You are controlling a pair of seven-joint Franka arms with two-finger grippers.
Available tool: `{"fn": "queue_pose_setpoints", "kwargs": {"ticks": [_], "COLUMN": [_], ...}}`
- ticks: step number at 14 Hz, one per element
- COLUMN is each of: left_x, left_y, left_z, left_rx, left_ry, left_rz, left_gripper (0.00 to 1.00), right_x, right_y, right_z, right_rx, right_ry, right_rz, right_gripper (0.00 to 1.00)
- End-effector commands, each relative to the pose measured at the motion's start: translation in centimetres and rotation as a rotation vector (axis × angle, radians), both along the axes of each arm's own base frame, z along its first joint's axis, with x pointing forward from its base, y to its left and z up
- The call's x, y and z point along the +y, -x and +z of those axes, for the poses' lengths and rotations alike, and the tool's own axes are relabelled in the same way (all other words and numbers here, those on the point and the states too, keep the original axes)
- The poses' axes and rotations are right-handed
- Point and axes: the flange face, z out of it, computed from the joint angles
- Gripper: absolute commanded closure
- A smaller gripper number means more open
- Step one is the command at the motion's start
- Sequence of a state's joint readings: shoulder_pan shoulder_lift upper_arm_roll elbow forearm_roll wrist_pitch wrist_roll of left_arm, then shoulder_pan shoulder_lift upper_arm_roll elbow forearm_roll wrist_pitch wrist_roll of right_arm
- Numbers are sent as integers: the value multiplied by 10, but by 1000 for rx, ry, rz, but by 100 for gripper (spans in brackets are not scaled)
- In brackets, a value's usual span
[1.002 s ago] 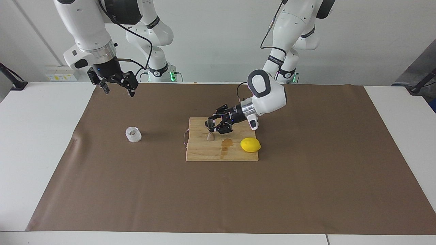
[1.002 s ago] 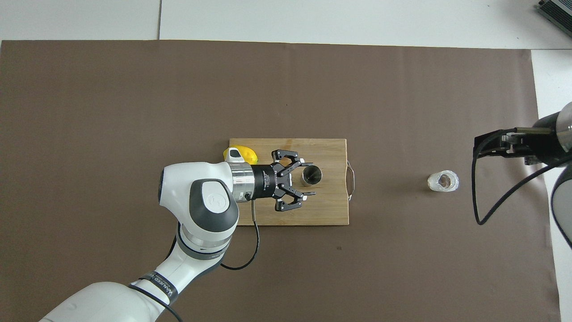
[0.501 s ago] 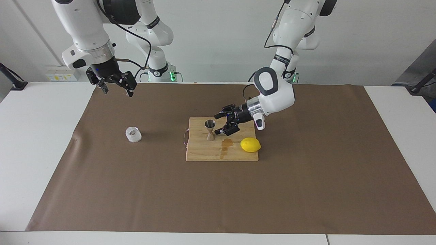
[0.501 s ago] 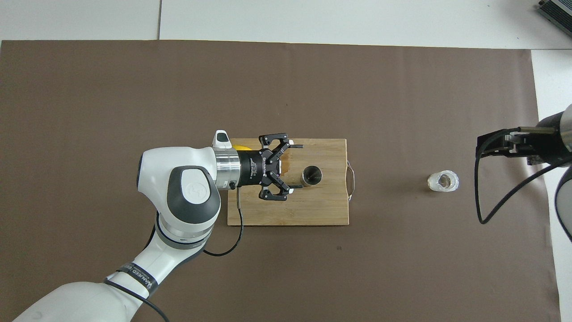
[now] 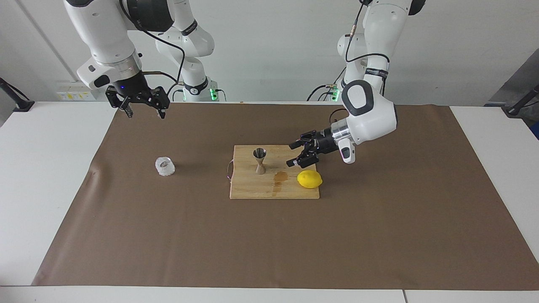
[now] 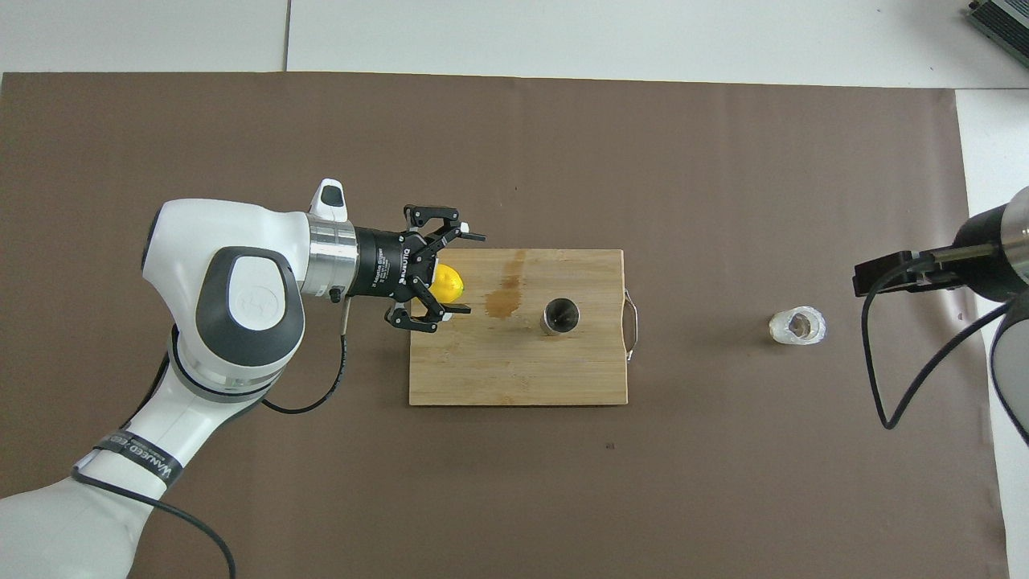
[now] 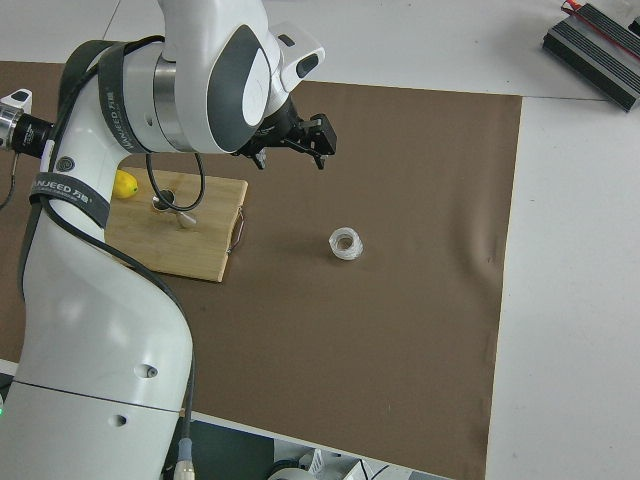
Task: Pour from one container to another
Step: 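Retract the left gripper while the right gripper reaches the white cup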
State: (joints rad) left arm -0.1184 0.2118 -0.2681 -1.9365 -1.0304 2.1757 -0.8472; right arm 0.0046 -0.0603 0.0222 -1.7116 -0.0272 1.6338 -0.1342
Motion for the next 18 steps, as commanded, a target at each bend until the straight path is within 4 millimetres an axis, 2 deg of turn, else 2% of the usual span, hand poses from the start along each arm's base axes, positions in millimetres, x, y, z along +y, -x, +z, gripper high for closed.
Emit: {"fn": "queue_pose_setpoints", "kwargs": {"ticks": [1, 5, 8, 11, 13, 15, 17, 18], "left_x": [25, 61, 76, 82, 86, 93, 116, 120], "left_y": [-12, -20, -18, -24, -22, -13, -12, -8], "left_z": [12, 24, 41, 81, 104, 127, 143, 152], "left_rx": [-73, -232, -380, -486, -522, -560, -590, -620], "left_ry": [-117, -279, -401, -601, -677, -736, -781, -785], "left_rz": [-85, -239, -430, -615, -659, -698, -737, -783], "left_gripper": [0, 0, 0, 0, 0, 0, 0, 0], "right_x": [-13, -35, -56, -79, -101, -111, -123, -124], "right_y": [13, 9, 12, 14, 10, 7, 15, 19], "right_z": [-18, -54, -86, -136, -170, -189, -213, -227], "right_rx": [-13, -62, -103, -172, -206, -245, -280, -305], "right_ry": [-10, -86, -169, -249, -324, -358, -396, -426], "right_rz": [220, 578, 776, 972, 1067, 1126, 1136, 1159], "right_gripper": [0, 0, 0, 0, 0, 0, 0, 0]}}
